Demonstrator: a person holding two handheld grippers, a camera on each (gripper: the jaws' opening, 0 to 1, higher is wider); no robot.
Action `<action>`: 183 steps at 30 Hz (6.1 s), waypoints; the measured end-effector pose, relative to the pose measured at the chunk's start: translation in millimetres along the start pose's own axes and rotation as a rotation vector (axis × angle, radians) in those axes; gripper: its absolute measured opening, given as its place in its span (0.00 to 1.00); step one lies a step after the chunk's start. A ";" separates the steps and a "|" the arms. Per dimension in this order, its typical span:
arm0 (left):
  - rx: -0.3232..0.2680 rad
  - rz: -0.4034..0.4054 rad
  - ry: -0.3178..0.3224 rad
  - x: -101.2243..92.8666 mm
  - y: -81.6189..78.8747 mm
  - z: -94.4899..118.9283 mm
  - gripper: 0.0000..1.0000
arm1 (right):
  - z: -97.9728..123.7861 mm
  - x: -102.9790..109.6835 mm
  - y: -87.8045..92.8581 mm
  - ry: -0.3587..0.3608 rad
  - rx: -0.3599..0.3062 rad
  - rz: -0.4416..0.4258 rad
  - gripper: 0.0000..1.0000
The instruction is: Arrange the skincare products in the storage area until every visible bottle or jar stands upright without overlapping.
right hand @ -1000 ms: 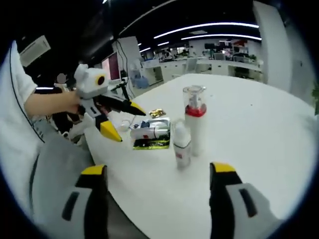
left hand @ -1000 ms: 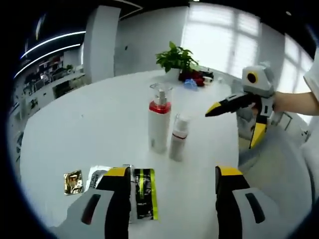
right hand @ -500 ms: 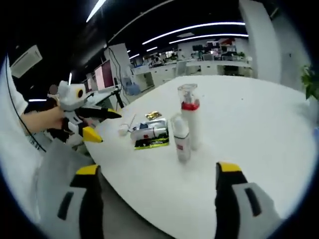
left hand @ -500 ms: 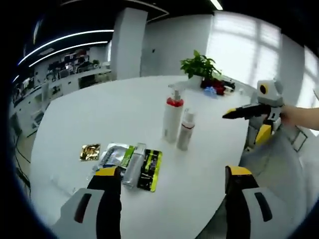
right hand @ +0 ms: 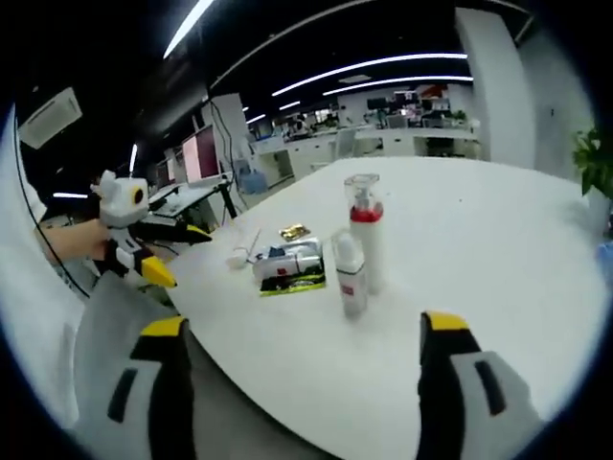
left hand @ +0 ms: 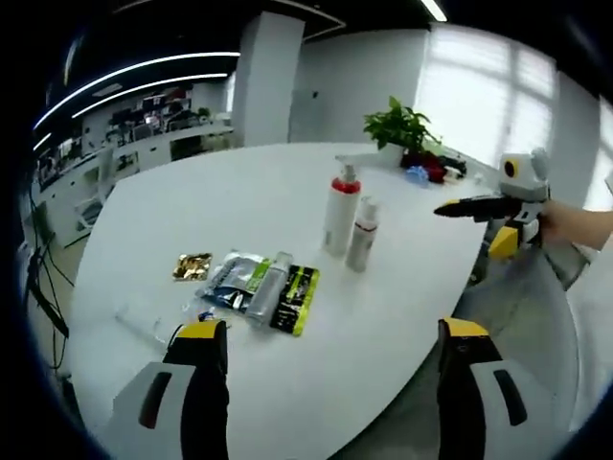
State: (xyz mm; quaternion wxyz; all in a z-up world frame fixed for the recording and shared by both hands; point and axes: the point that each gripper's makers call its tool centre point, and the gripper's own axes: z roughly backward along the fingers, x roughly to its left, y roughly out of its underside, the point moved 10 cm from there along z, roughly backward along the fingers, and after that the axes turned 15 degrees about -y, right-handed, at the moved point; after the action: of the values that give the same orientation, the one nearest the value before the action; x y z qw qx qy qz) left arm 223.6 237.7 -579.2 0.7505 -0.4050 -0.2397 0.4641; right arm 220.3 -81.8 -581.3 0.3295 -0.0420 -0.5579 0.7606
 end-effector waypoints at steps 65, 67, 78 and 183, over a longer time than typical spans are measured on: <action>0.526 -0.406 0.015 23.5 -33.3 -171.6 0.24 | -0.2 -8.9 7.2 0.069 0.033 -0.026 0.87; 0.534 -0.403 0.015 22.0 -33.8 -174.0 0.21 | -1.0 -8.9 6.5 0.068 0.034 -0.024 0.86; 0.543 -0.413 -0.011 23.8 -34.6 -178.4 0.18 | -9.8 -5.7 2.3 0.045 0.052 -0.011 0.85; -0.288 0.342 0.513 -74.1 -82.5 52.9 0.17 | -18.1 81.8 -92.8 -0.494 -0.567 -0.256 0.34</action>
State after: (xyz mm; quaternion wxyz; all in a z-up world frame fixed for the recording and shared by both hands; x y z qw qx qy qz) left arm 192.4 172.2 -480.1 0.6328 -0.6447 -0.0349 0.4274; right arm 206.6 -7.2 -481.9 0.2528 0.1225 -0.8090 0.5163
